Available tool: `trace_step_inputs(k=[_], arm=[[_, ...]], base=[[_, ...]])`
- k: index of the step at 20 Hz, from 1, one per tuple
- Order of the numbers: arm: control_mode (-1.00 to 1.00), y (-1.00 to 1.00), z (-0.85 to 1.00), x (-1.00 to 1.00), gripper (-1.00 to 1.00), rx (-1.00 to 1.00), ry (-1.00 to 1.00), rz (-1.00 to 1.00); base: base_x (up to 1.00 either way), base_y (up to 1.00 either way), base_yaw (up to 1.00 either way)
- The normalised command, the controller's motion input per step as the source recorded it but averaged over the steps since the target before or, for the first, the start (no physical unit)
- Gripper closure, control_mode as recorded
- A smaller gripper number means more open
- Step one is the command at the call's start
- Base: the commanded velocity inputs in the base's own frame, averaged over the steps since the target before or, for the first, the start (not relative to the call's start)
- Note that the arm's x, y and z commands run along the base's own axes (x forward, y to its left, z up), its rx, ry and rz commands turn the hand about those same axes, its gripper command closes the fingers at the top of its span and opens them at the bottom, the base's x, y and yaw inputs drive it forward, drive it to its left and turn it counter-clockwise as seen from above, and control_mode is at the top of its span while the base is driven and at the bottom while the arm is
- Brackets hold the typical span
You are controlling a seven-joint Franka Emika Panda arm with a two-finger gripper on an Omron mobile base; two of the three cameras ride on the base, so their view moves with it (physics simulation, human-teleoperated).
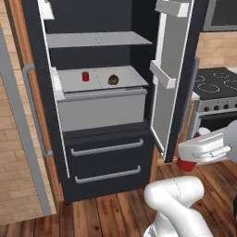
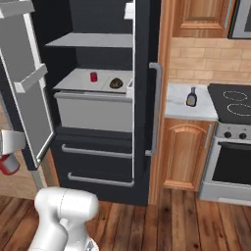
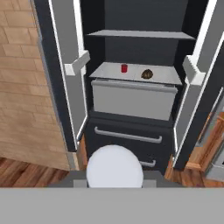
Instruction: Place the ketchup and condiment bottle from the counter to the top shelf of the fridge. If the existing items in the fridge are on the top shelf, move them to other shelves.
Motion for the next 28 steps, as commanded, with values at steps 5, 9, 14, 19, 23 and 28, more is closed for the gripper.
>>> trace_step_inputs(k=[5, 9, 14, 19, 23, 28], arm=[[1.0, 0.0, 0.0, 0.0, 1.0, 0.0, 0.0, 0.0], [1.0, 0.0, 0.0, 0.0, 1.0, 0.0, 0.0, 0.0], [1.0, 0.0, 0.0, 0.0, 1.0, 0.0, 0.0, 0.0], [1.0, 0.0, 0.0, 0.0, 1.0, 0.0, 0.0, 0.0], [1.0, 0.0, 0.0, 0.0, 1.0, 0.0, 0.0, 0.0], [1.0, 0.0, 0.0, 0.0, 1.0, 0.0, 0.0, 0.0]], base=[[0.73, 0.4, -0.01], [0.81, 0.21, -0.02], [0.72, 0.11, -0.02], [0.73, 0.1, -0.03], [0.74, 0.17, -0.04], [0.66, 0.24, -0.05]])
